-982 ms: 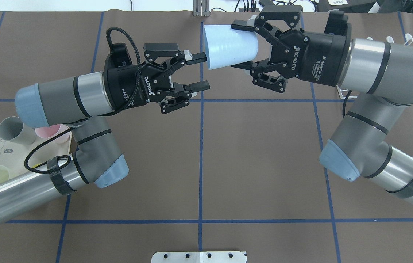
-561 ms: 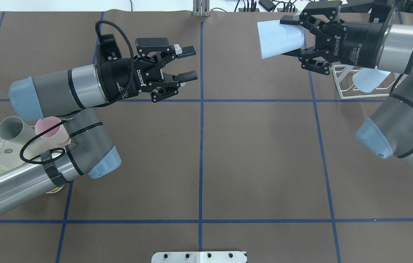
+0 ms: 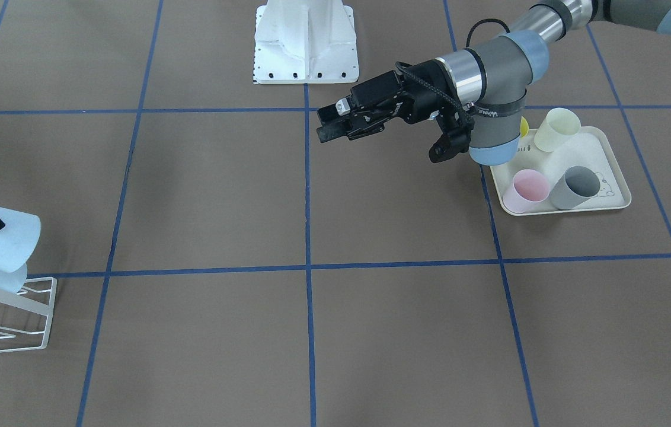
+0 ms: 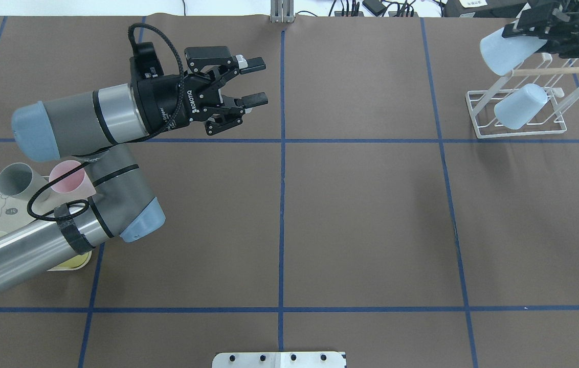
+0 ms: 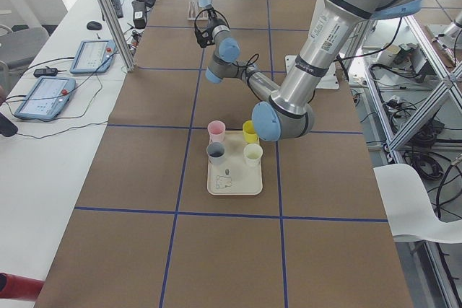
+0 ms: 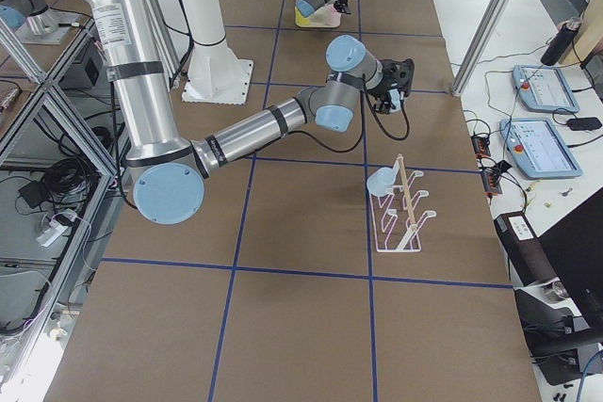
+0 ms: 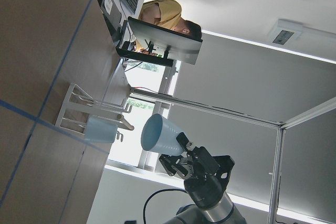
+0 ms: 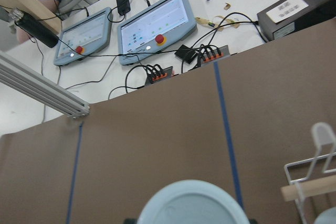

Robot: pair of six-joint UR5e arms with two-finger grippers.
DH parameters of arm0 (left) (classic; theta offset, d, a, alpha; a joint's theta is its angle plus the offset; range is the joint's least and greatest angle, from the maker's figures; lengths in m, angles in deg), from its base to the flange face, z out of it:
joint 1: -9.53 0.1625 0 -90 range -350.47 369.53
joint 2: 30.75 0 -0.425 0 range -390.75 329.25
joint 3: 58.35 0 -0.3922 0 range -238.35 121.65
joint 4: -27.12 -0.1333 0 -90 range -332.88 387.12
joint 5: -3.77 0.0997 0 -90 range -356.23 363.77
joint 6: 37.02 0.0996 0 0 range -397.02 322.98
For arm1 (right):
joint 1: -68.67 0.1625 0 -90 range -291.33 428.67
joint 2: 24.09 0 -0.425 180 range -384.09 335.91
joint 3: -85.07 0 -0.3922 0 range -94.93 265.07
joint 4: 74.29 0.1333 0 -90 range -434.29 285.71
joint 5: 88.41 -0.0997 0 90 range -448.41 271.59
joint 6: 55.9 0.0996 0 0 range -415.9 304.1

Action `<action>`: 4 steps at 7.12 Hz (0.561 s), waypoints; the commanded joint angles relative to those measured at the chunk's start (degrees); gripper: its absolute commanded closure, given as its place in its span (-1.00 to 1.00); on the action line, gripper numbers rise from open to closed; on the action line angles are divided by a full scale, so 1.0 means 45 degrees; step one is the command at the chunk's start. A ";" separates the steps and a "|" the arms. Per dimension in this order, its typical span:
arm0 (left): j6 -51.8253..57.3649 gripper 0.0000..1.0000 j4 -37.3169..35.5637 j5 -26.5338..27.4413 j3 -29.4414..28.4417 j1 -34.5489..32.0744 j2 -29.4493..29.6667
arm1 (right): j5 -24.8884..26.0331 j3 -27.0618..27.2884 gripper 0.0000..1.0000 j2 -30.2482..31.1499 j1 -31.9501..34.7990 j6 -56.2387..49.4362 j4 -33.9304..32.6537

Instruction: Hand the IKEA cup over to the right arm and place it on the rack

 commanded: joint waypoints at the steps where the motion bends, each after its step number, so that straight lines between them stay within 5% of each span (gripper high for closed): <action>1: -0.0005 -0.37 0.0014 0.0074 -0.0273 0.0090 -0.0001 | 0.0146 -0.0050 1.00 0.1188 0.0903 -0.4493 -0.1136; 4: -0.0005 -0.39 0.0014 0.0075 -0.0314 0.0110 -0.0040 | 0.0655 -0.0672 1.00 0.2033 0.0965 -0.7146 -0.1219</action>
